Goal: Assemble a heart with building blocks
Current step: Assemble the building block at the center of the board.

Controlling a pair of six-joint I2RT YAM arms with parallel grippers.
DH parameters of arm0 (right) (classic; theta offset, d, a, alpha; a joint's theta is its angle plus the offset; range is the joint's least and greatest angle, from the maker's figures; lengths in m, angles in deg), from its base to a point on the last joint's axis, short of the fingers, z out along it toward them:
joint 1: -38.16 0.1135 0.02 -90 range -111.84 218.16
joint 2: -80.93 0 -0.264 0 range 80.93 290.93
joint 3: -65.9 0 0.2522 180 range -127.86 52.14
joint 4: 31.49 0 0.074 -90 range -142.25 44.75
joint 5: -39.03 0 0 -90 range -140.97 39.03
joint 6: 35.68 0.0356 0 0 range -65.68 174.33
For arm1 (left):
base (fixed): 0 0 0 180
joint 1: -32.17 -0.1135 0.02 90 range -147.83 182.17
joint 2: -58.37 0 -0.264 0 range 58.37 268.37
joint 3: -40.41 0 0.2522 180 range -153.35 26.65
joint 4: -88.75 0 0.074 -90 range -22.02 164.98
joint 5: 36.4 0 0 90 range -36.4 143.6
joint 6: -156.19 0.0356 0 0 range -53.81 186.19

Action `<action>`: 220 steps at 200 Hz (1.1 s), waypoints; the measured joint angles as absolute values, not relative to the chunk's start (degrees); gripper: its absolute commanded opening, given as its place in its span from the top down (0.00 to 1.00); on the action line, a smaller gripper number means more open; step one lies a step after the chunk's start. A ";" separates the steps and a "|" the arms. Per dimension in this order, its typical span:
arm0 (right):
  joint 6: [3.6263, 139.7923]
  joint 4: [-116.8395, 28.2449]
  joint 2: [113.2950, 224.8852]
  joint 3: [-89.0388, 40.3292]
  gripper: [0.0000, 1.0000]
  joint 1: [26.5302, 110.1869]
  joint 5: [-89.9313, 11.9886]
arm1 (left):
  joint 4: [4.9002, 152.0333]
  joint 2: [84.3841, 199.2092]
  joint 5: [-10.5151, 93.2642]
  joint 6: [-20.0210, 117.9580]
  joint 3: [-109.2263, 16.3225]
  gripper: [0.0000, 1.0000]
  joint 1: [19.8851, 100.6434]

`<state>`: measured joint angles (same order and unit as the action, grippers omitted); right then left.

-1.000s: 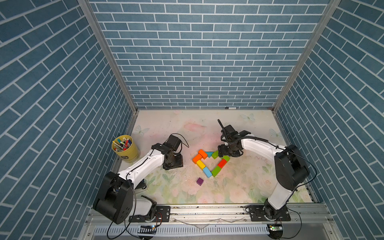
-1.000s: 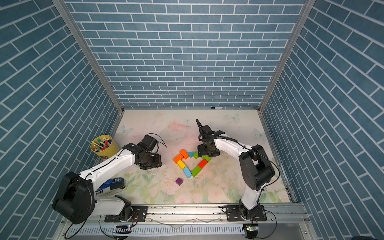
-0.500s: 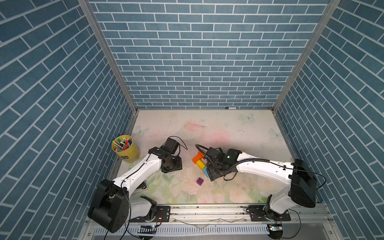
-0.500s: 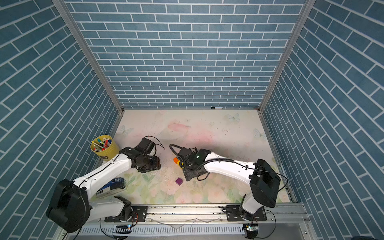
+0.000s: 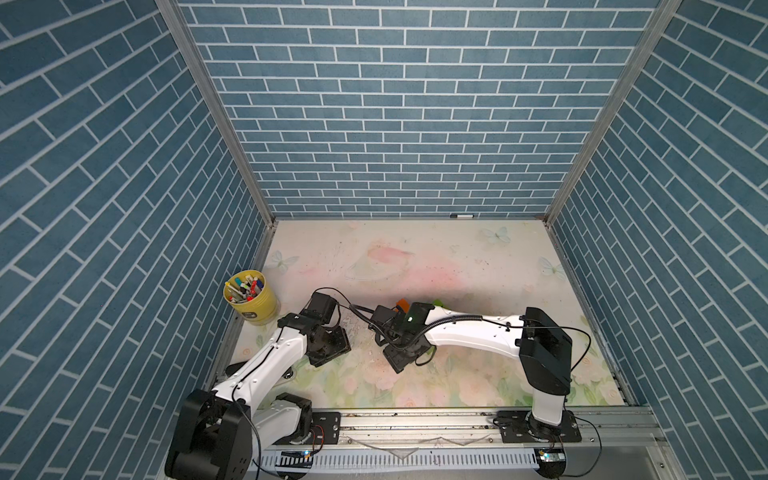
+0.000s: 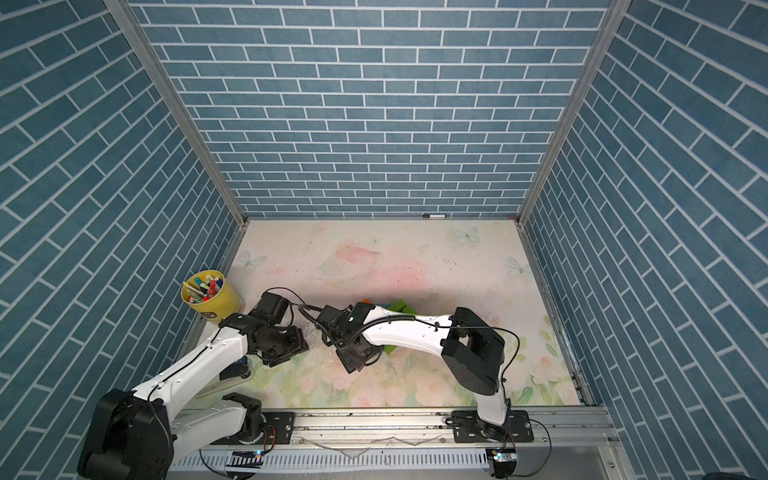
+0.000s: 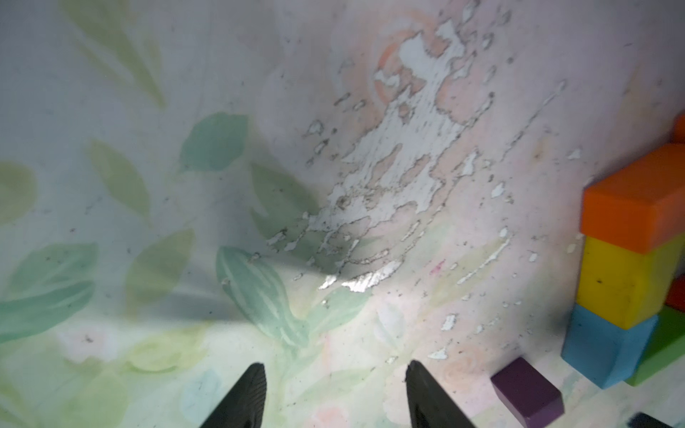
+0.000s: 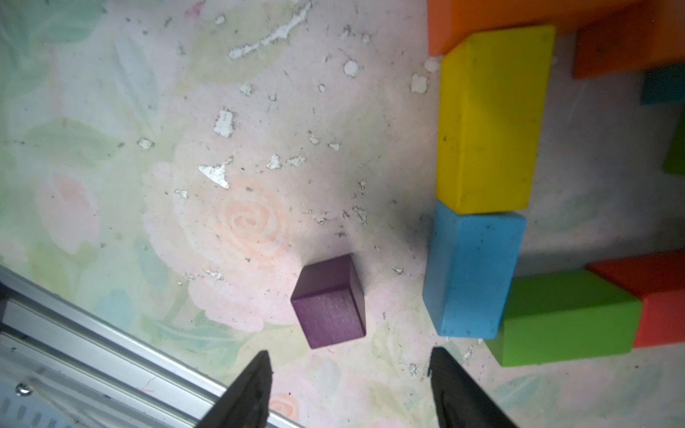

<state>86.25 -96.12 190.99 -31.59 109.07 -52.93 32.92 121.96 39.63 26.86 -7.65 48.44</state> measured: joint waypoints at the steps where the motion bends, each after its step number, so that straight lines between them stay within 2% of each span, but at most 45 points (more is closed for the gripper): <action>1: 86.18 -96.12 191.20 -31.70 0.37 109.07 -52.90 | 32.94 121.89 39.58 26.84 -7.65 0.37 48.44; 20: 85.31 -96.12 193.48 -32.53 0.44 109.03 -52.80 | 33.29 121.59 39.04 26.73 -7.65 0.37 48.35; 67: 84.04 -96.93 195.90 -33.05 0.84 109.03 -51.96 | 33.66 121.81 38.31 26.73 -7.65 0.38 48.31; 89: 84.00 -97.10 195.86 -33.31 0.90 109.03 -51.86 | 33.71 121.79 38.23 26.73 -7.65 0.38 48.28; 112: 84.96 -97.04 193.92 -31.17 0.90 109.03 -52.58 | 33.66 121.48 38.23 26.75 -7.65 0.38 48.28; 152: 91.69 -98.83 183.03 -21.64 0.90 109.03 -54.52 | 33.49 118.99 38.27 26.75 -7.67 0.38 48.26; 172: 93.48 -99.11 182.70 -21.38 0.87 109.03 -55.13 | 33.42 118.68 38.27 26.77 -7.74 0.38 48.26; 181: 93.92 -99.18 183.25 -21.49 0.83 109.03 -55.46 | 33.31 118.68 38.29 26.79 -7.83 0.38 48.26; 205: 95.78 -99.55 185.24 -22.28 0.57 108.96 -56.31 | 33.31 118.68 38.29 26.99 -7.91 0.38 48.26; 220: 96.83 -100.05 185.46 -22.30 0.51 108.96 -56.66 | 33.31 118.68 38.27 27.01 -7.91 0.38 48.26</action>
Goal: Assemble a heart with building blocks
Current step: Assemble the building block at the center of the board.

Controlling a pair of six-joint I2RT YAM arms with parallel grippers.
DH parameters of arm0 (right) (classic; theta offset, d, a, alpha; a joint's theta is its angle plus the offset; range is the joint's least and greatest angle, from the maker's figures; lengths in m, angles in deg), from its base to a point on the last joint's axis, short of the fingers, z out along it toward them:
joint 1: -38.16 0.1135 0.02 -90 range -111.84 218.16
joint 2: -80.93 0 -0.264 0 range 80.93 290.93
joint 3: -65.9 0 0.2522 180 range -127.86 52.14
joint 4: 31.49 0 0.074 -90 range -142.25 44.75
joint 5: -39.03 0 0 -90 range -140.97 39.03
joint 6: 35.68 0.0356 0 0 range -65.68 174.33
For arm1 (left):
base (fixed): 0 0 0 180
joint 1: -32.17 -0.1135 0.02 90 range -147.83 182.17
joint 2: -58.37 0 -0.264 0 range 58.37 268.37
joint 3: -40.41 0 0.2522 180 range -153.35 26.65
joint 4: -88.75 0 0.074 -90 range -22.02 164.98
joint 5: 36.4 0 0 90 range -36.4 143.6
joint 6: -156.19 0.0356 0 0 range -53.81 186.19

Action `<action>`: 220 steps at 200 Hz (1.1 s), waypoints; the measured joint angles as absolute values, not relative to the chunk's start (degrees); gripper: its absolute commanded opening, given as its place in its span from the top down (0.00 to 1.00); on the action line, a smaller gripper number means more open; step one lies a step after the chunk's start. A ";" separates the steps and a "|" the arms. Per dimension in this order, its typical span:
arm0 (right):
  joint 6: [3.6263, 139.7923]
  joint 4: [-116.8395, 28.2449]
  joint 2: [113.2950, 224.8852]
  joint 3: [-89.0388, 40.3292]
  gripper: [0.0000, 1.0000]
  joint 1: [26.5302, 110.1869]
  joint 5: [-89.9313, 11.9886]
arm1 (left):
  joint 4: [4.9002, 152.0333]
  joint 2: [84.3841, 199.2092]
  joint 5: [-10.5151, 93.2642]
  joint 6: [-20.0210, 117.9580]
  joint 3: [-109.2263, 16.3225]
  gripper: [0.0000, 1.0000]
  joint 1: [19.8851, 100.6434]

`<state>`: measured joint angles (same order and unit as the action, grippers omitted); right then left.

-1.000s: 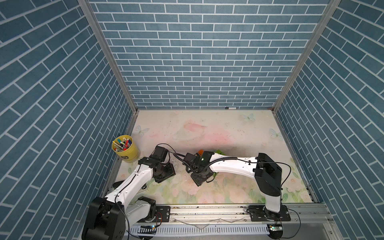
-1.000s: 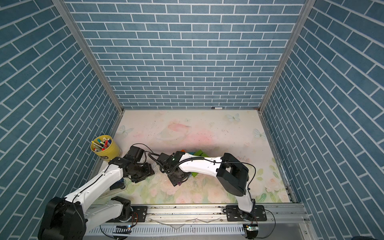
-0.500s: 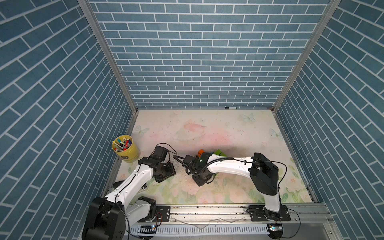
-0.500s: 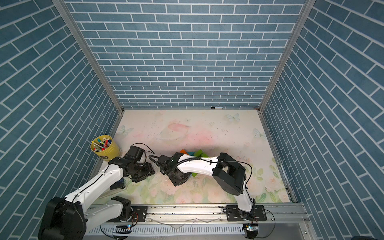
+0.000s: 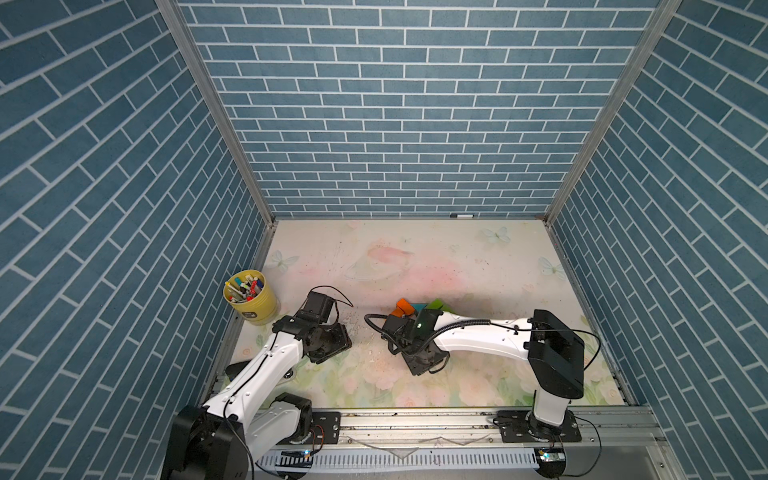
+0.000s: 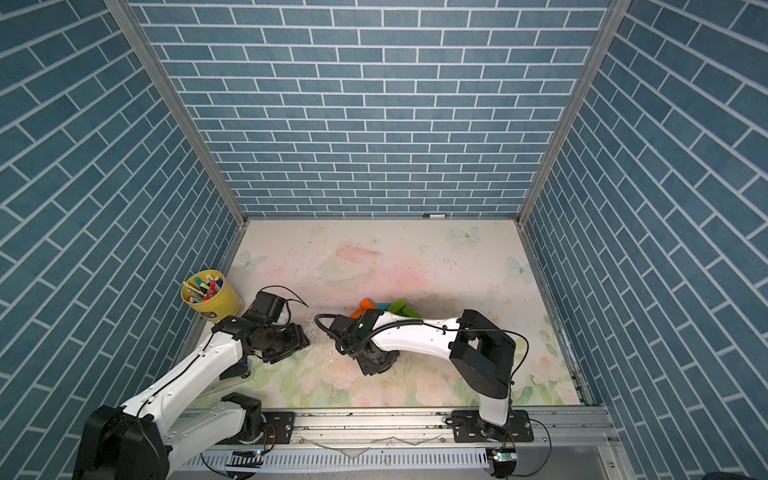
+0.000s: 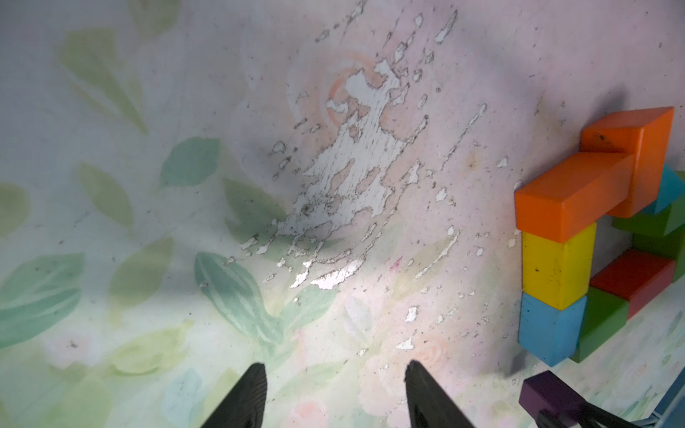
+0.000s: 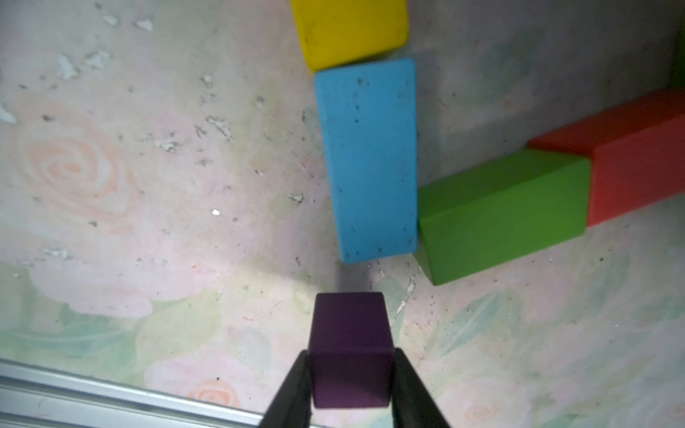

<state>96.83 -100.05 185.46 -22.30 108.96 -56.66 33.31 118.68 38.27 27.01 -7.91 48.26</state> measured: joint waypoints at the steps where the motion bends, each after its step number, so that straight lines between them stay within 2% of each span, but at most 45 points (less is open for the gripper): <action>1: 96.80 -100.12 185.46 -22.30 0.51 108.98 -56.75 | 33.31 118.68 38.27 27.01 -7.91 0.38 48.26; 33: 99.34 -101.41 185.39 -22.43 0.48 108.98 -57.10 | 33.34 118.14 38.21 27.08 -7.94 0.38 48.26; 57: 101.55 -102.11 184.25 -21.99 0.55 109.05 -57.01 | 33.29 117.83 37.94 27.18 -7.94 0.38 48.26; 86: 104.45 -102.74 182.05 -19.94 0.56 109.05 -56.55 | 33.23 117.81 37.86 27.32 -8.22 0.38 48.26; 124: 106.33 -103.18 182.40 -19.15 0.74 109.03 -55.72 | 33.18 117.17 37.81 27.51 -8.74 0.38 48.26; 154: 106.57 -103.29 184.98 -19.81 0.80 109.03 -55.02 | 33.14 116.76 37.81 27.60 -8.74 0.38 48.26; 220: 106.51 -102.92 188.08 -20.27 0.80 108.04 -53.58 | 33.07 116.19 37.59 27.62 -8.74 0.38 48.26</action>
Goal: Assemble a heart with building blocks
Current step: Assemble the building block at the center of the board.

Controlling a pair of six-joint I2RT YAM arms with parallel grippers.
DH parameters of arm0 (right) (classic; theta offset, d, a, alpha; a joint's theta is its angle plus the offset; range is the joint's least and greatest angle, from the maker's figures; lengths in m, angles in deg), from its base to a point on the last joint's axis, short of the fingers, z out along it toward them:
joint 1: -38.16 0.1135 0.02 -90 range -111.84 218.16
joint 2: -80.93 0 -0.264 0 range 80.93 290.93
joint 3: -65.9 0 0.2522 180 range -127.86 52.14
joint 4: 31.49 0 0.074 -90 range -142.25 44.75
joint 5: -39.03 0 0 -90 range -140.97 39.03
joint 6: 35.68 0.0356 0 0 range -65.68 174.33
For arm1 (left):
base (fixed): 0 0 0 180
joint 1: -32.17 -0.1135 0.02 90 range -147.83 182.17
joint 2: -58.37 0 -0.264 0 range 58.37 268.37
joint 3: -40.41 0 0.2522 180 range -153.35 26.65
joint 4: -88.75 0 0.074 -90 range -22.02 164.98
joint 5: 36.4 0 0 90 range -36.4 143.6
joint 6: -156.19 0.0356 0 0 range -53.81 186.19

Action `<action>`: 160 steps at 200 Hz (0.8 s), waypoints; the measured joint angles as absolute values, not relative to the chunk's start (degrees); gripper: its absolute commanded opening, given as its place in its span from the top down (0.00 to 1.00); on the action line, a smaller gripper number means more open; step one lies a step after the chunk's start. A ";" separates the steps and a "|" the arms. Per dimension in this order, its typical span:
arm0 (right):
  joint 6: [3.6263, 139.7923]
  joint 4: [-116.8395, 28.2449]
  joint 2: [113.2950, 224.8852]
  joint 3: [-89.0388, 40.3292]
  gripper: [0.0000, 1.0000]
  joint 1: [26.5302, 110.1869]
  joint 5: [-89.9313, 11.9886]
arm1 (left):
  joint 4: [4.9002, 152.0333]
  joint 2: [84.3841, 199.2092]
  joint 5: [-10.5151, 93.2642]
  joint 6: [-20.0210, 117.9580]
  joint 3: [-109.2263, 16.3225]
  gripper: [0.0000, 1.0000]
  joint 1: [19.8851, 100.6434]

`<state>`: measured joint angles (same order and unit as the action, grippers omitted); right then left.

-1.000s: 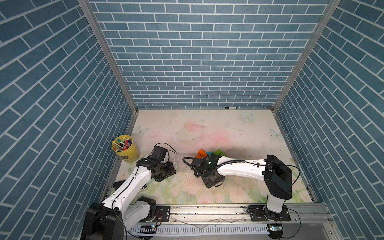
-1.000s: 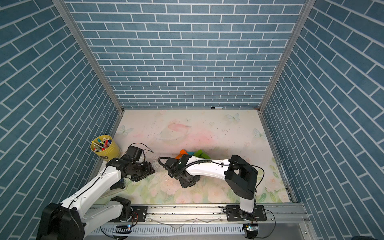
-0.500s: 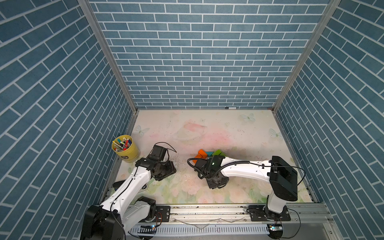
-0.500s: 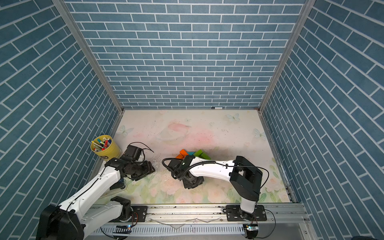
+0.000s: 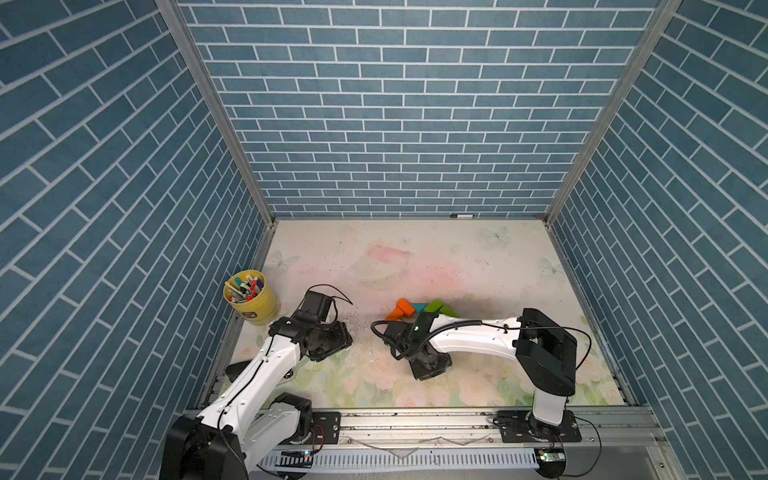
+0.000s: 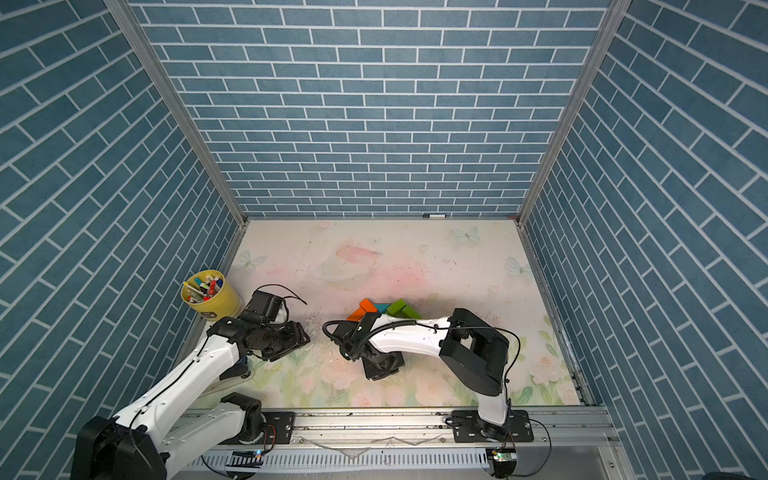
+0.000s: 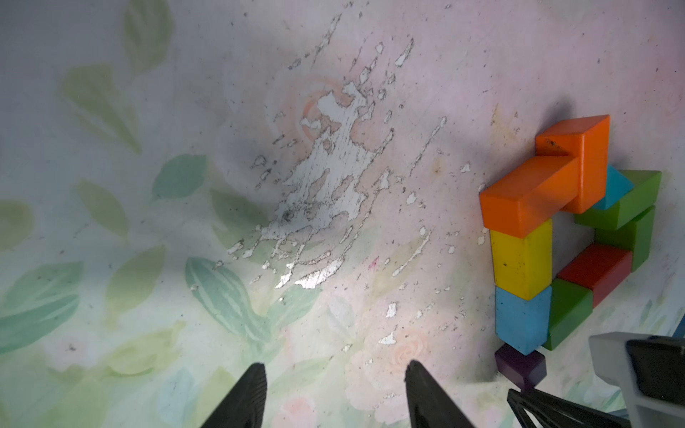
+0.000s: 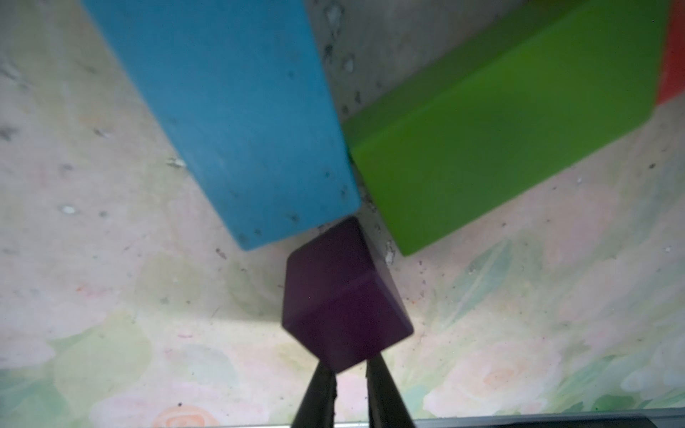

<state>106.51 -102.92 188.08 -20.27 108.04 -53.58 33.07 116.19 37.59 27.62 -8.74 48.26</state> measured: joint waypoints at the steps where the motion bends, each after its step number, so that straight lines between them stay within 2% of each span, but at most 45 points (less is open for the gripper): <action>1: 106.51 -102.92 188.10 -20.27 0.80 108.00 -53.56 | 33.07 116.19 37.59 27.62 -8.74 0.38 48.26; 160: 105.26 -101.54 190.33 -23.92 0.77 105.55 -52.99 | 31.98 115.88 37.40 28.47 -10.08 0.38 48.26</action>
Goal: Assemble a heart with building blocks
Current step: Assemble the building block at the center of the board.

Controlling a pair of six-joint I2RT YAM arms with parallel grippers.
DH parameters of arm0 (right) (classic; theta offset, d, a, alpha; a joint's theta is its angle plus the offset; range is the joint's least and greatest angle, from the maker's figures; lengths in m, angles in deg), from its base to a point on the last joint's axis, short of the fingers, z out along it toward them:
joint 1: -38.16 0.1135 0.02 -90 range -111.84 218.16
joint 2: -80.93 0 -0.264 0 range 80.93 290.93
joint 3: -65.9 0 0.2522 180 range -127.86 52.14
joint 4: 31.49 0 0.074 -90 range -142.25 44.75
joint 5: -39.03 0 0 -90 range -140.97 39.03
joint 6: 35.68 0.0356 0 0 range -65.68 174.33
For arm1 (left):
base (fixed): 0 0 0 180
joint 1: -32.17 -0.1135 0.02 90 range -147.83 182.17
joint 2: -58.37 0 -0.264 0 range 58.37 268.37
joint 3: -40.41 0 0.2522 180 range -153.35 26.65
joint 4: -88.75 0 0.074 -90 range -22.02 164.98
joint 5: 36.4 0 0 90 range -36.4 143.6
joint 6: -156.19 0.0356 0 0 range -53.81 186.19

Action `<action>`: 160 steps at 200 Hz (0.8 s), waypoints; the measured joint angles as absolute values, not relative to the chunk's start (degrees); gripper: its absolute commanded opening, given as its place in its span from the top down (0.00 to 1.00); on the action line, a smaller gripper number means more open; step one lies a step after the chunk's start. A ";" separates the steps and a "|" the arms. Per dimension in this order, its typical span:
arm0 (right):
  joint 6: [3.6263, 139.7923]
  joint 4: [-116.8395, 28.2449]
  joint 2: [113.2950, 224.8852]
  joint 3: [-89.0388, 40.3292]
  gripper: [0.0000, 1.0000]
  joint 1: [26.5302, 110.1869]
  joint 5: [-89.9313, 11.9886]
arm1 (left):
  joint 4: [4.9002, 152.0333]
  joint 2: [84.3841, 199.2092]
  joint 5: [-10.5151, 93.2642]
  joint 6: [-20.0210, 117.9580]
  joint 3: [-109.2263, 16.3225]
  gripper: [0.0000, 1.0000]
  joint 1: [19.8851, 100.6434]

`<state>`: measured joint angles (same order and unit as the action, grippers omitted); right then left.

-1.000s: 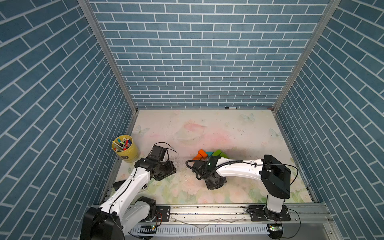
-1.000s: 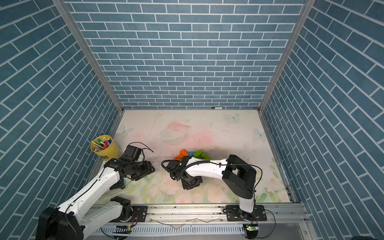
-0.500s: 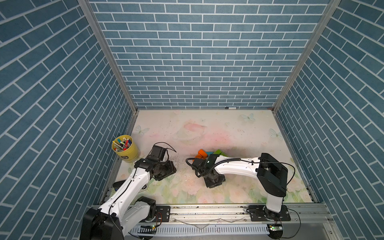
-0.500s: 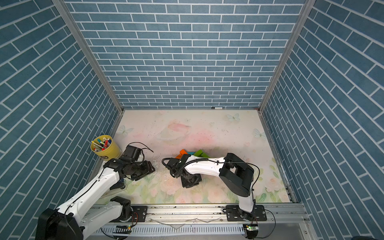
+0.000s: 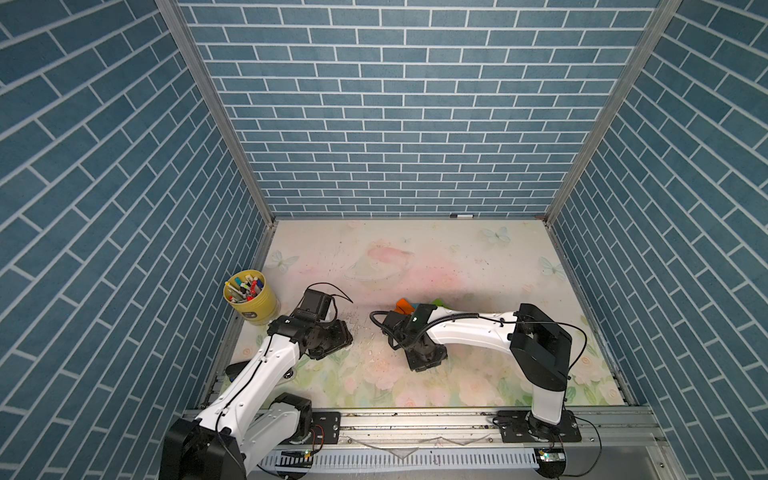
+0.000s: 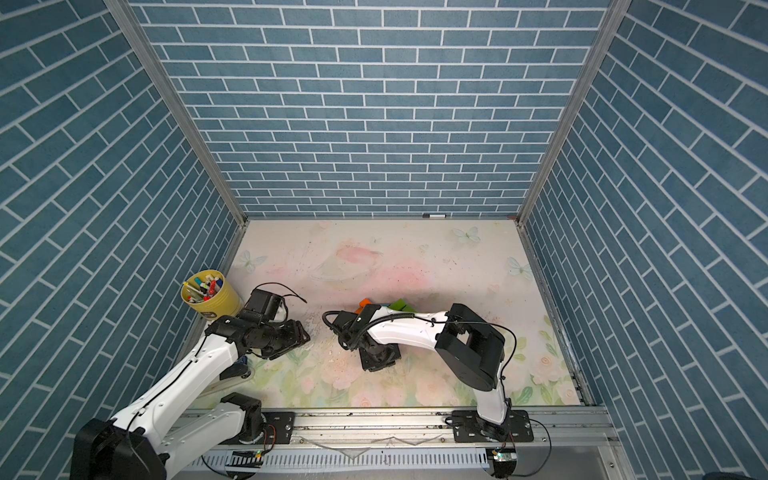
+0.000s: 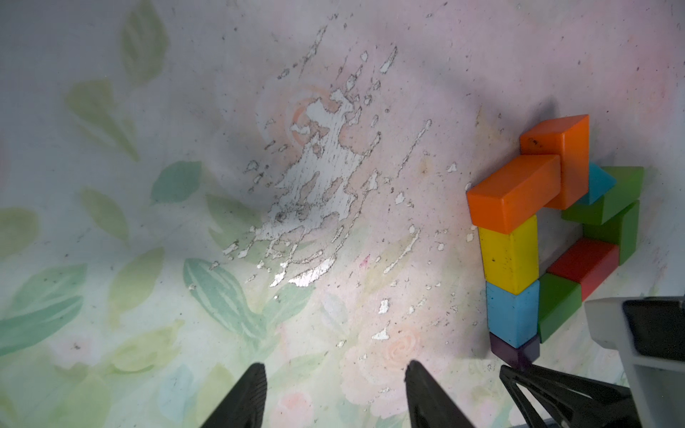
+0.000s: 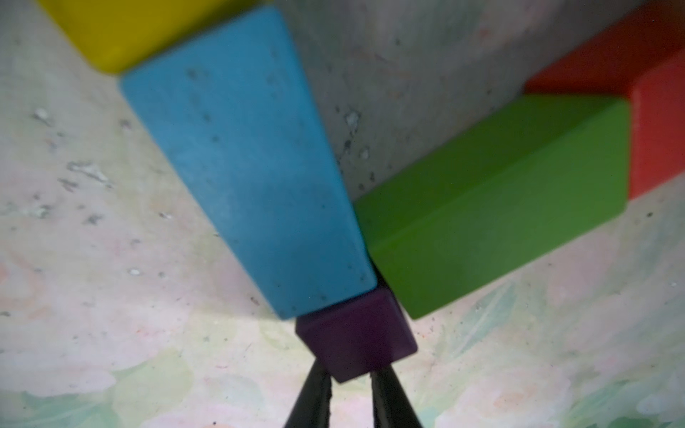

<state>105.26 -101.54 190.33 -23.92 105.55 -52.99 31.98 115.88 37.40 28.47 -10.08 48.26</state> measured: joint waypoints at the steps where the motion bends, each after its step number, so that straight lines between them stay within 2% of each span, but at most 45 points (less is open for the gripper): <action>1: 105.26 -101.54 190.37 -23.96 0.77 105.53 -52.99 | 31.98 115.88 37.42 28.47 -10.08 0.37 48.26; 160: 104.80 -101.32 191.69 -25.18 0.75 105.09 -53.21 | 31.98 115.88 37.40 28.52 -10.08 0.38 48.24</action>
